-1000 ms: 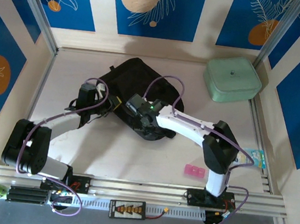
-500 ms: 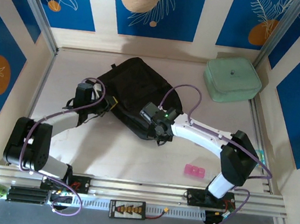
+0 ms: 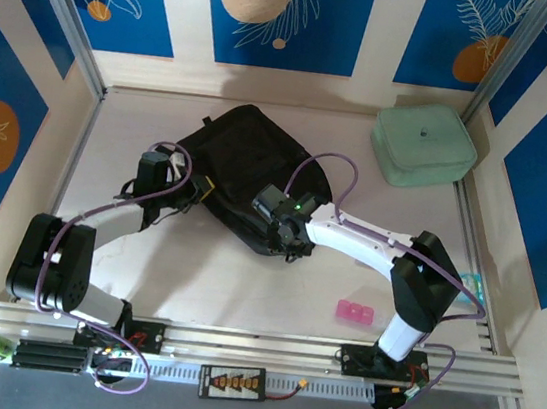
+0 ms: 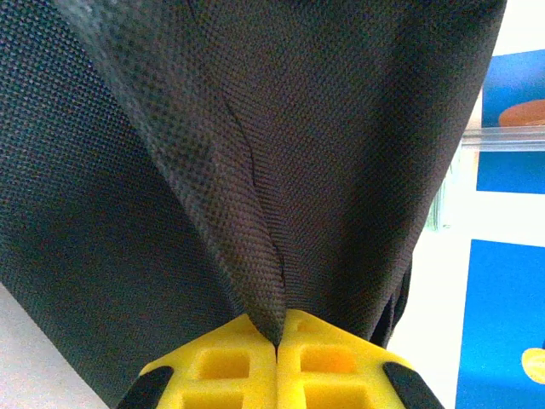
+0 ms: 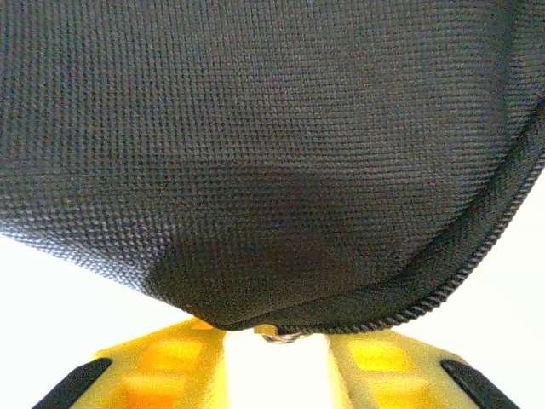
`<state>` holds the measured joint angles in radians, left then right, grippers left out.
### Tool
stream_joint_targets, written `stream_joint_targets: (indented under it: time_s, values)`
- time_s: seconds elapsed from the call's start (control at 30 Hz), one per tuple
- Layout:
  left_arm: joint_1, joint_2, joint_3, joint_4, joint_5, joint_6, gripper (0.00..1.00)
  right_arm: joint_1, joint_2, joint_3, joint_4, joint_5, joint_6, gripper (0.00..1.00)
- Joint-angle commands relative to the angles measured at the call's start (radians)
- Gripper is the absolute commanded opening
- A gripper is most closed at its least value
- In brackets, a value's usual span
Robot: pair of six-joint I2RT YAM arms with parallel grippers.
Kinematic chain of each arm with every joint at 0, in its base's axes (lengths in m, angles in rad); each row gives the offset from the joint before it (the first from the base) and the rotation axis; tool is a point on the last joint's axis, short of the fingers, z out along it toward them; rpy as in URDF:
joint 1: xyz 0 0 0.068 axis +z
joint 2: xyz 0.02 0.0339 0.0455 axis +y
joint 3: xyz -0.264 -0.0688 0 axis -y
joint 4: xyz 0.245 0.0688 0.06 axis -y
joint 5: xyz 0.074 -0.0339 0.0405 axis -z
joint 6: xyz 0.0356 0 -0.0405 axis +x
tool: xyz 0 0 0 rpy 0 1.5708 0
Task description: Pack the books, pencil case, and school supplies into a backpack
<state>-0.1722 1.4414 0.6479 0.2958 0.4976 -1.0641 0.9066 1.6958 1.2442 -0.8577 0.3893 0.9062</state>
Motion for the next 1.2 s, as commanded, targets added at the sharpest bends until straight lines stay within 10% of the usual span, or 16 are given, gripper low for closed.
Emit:
stream_joint_targets:
  time_s: [0.0,0.43,0.8,1.17]
  values:
    - [0.016,0.004,0.010,0.043,0.006,0.023,0.00,0.003,0.018,0.020,-0.031,0.017,-0.013,0.31]
    - [0.121,0.150,0.116,-0.029,-0.003,0.147,0.01,0.027,-0.034,-0.112,0.262,0.080,-0.243,0.34]
    - [0.176,0.187,0.099,0.028,0.038,0.104,0.50,0.056,0.071,-0.064,0.421,0.066,-0.362,0.34]
    - [0.181,-0.024,0.015,-0.175,-0.024,0.173,0.60,0.102,0.029,-0.111,0.424,0.096,-0.366,0.38]
